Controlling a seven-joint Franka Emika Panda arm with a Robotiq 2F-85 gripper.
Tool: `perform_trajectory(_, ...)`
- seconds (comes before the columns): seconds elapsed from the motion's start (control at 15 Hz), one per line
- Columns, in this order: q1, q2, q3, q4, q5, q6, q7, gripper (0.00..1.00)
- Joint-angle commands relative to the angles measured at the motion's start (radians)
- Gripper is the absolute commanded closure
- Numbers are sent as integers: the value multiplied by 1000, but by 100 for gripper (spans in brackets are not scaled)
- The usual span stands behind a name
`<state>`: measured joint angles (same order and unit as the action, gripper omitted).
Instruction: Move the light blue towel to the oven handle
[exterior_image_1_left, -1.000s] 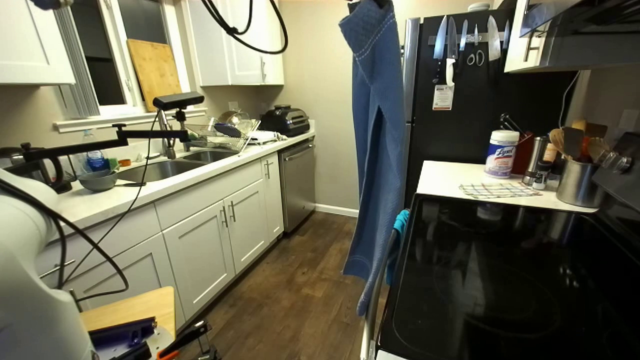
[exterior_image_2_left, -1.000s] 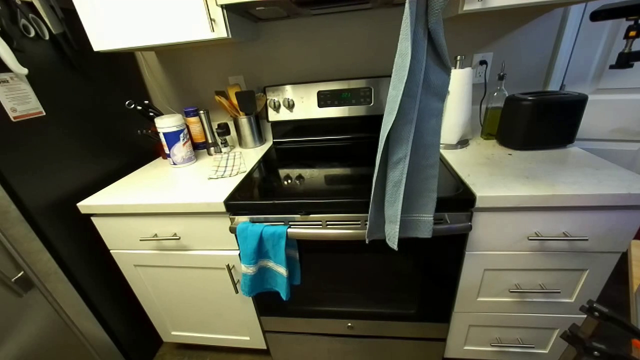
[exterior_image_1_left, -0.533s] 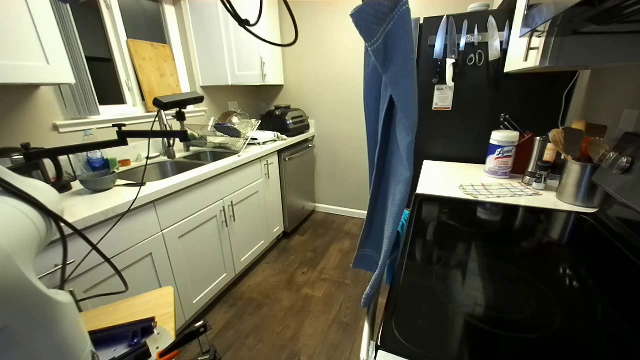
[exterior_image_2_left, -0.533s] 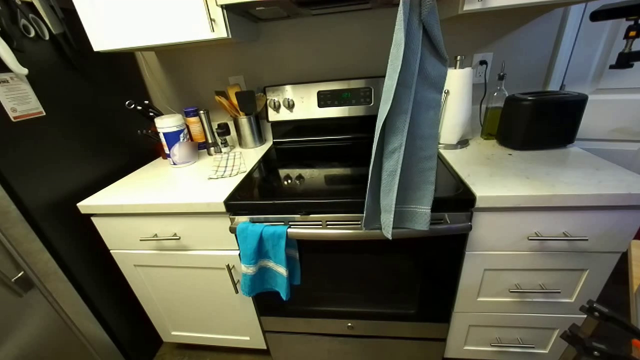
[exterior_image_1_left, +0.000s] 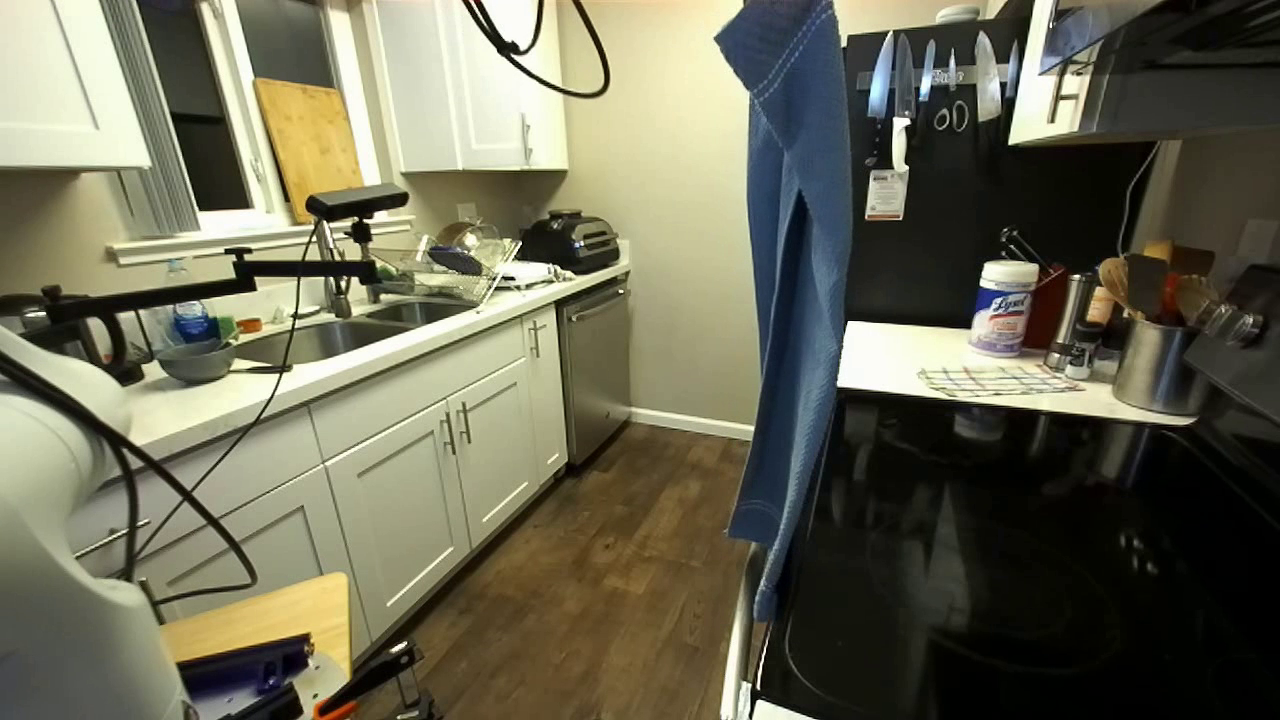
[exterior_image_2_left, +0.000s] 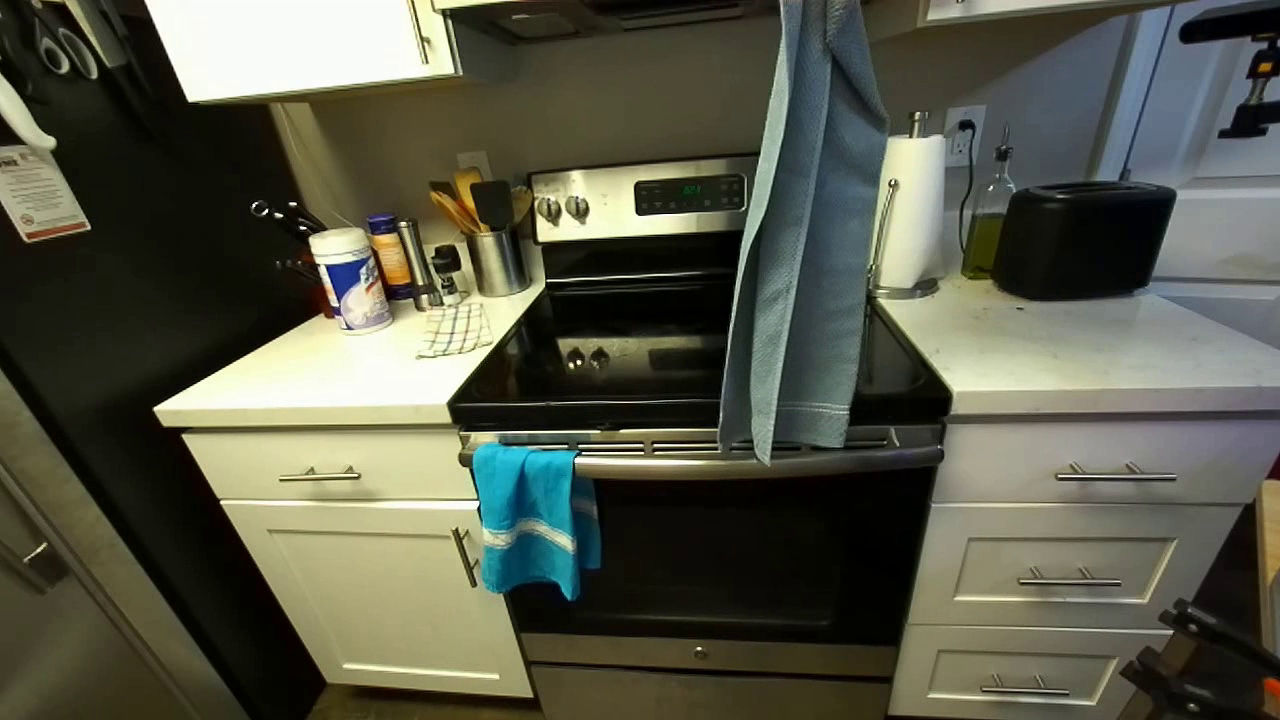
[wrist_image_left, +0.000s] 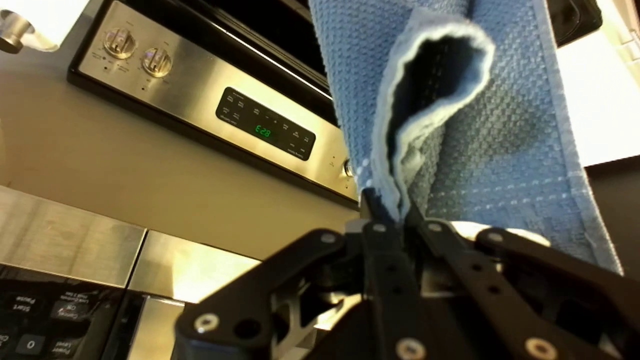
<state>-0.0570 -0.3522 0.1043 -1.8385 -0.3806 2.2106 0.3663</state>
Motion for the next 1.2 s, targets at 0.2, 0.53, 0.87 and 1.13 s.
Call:
perform_trajectory(0.2,-10,92,37,16,-29,-1,34,98)
perform_trajectory(0.53,14,192,31,3,-21,16,21,98)
perform_trajectory(0.87,49,306,14,3,-5,24,0,98)
perform_trajectory(1.13,73,366,-5,8,16,23,-20,98)
